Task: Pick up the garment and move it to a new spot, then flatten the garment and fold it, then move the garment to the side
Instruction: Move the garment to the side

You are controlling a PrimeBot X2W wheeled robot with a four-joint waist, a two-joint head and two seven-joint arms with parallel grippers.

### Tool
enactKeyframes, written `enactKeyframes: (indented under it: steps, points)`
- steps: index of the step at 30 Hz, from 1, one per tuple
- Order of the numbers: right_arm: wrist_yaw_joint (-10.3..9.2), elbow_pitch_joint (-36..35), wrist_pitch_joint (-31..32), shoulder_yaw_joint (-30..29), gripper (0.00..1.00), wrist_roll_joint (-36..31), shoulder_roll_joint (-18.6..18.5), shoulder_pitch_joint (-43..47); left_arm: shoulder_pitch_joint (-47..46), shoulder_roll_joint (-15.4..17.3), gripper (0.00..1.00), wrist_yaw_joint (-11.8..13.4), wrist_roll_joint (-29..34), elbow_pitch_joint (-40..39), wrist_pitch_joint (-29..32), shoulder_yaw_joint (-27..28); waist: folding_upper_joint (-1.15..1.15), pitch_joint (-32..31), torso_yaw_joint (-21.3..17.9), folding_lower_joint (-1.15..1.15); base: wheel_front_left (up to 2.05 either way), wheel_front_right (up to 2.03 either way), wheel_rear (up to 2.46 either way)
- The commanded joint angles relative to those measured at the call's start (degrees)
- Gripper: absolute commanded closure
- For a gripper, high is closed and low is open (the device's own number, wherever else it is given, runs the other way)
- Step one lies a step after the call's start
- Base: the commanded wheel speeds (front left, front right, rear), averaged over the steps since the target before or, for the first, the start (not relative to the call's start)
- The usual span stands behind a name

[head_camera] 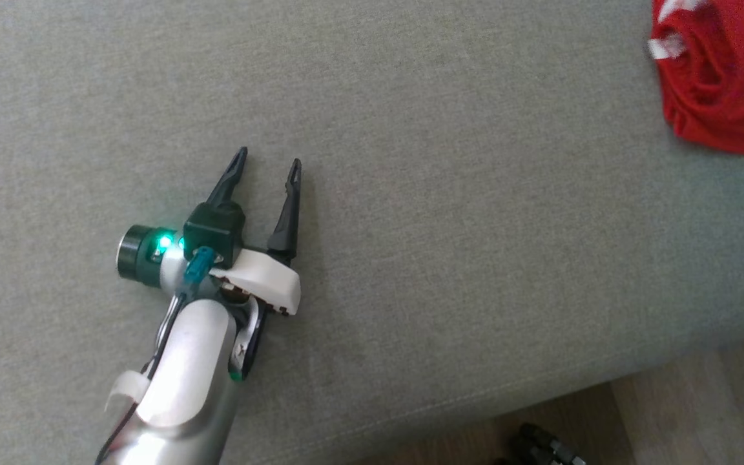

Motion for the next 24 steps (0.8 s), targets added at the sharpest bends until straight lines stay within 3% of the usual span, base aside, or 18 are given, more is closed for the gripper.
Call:
enactKeyframes:
  steps: [1, 4, 10, 16, 24]
  points:
    - [0.37, -5.0, -0.4, -2.1, 0.00, -1.3, 0.1, 1.2, -0.1, 1.0, 0.00, 0.6, -0.3, 0.1, -0.2, 2.0, 0.00, -0.6, 0.4, 0.00, 0.00, 0.00, 0.00]
    - [0.37, -13.3, -0.4, -4.9, 0.00, -3.1, 5.9, 3.3, 0.3, 0.9, 0.00, 1.4, -0.8, -0.4, -0.2, 2.8, 0.00, -2.1, 1.7, 0.00, 0.00, 0.00, 0.00]
    - [0.37, -21.9, -0.4, -0.3, 0.00, 0.4, 14.2, 8.6, 2.3, 0.8, 0.00, 3.2, -1.6, -1.5, -0.2, 4.4, 0.00, -5.6, 4.8, 0.00, 0.00, 0.00, 0.00]
    - [0.37, -25.7, -0.4, 4.7, 0.00, 6.2, 18.5, 17.6, 4.7, 0.7, 0.00, 4.4, -3.1, -2.5, -0.2, 5.4, 0.00, -9.3, 9.5, 0.00, 0.00, 0.00, 0.00]
    - [0.37, -26.6, -0.4, 7.8, 0.00, 9.8, 20.0, 27.4, 7.3, 0.7, 0.00, 5.8, -4.9, -3.3, -0.2, 6.1, 0.00, -13.1, 14.4, 0.00, 0.00, 0.00, 0.00]
